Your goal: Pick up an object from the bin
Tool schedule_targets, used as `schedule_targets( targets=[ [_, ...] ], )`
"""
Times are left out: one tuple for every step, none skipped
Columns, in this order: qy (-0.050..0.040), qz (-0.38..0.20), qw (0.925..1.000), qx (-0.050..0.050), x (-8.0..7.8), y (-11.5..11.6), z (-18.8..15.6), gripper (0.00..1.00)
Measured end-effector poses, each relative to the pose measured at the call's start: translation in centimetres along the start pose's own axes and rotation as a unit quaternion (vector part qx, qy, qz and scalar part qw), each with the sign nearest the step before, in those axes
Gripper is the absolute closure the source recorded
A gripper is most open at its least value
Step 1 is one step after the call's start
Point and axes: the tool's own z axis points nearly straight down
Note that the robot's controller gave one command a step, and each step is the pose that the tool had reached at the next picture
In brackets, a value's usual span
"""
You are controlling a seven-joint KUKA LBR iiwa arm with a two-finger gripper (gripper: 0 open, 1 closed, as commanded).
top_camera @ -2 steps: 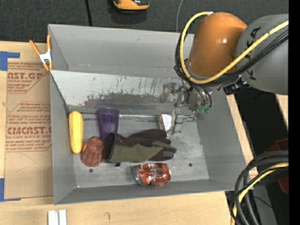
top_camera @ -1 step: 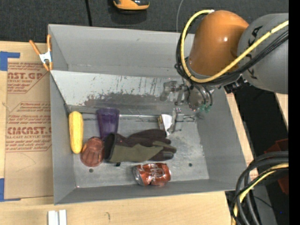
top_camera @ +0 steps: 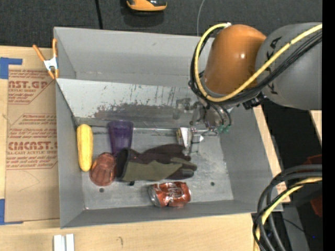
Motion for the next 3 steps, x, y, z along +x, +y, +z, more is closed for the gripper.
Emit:
schedule_targets(
  targets=[
    [0.0020,-0.014,0.9999,-0.001,1.8,0.9,6.1,0.00],
    [0.0050,-0.041,0.9991,-0.001,4.5,1.7,10.7,1.00],
    [0.0050,-0.041,0.9991,-0.001,4.5,1.7,10.7,1.00]
  ],
)
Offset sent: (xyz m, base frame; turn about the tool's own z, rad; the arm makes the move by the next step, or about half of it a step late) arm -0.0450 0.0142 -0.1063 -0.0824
